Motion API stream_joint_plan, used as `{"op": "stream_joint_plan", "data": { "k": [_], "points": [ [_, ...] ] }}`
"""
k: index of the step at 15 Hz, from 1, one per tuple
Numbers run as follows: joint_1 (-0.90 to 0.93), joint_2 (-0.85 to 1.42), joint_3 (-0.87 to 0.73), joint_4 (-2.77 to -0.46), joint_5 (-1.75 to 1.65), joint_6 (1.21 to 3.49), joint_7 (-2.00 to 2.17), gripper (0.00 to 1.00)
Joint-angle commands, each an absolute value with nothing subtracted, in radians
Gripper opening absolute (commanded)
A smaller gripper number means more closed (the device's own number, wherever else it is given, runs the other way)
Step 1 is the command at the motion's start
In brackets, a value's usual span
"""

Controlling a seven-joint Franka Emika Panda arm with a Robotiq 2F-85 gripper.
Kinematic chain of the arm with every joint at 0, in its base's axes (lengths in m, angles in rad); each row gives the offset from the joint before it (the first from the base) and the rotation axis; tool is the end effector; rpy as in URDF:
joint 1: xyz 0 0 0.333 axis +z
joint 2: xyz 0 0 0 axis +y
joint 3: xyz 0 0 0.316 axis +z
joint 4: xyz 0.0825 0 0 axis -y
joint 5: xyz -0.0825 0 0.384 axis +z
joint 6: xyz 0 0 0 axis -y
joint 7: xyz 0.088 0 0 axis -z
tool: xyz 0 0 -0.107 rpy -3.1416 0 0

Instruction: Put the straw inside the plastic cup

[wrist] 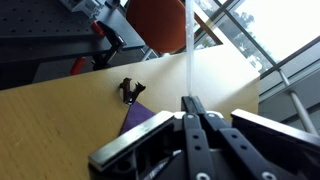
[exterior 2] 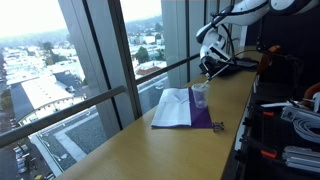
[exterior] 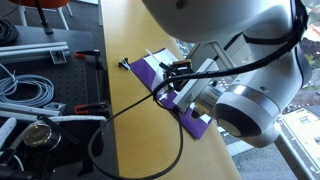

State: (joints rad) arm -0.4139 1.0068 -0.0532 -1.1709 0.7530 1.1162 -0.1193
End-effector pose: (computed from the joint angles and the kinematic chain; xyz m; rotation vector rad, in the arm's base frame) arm 0.6185 -0.1986 0.1783 -1.9488 0.4132 0.8712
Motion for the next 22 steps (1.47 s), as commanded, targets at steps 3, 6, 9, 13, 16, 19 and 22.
{"op": "stream_joint_plan", "data": {
  "k": [3, 6, 9, 13, 16, 19, 22],
  "points": [
    [-0.426, 1.060, -0.040, -1.091, 0.819, 1.072, -0.038, 0.00],
    [-0.426, 1.063, -0.040, -1.084, 0.831, 1.075, -0.030, 0.27],
    [-0.427, 1.073, -0.040, -1.068, 0.837, 1.070, -0.031, 0.47],
    [-0.429, 1.076, -0.038, -1.060, 0.834, 1.067, -0.038, 0.77],
    [-0.420, 1.037, -0.041, -1.086, 0.819, 1.080, -0.076, 0.98],
    [-0.356, 0.925, -0.078, -1.159, 0.705, 1.130, -0.168, 1.00],
    [-0.310, 0.758, -0.104, -1.292, 0.590, 1.159, -0.225, 1.00]
  ]
}}
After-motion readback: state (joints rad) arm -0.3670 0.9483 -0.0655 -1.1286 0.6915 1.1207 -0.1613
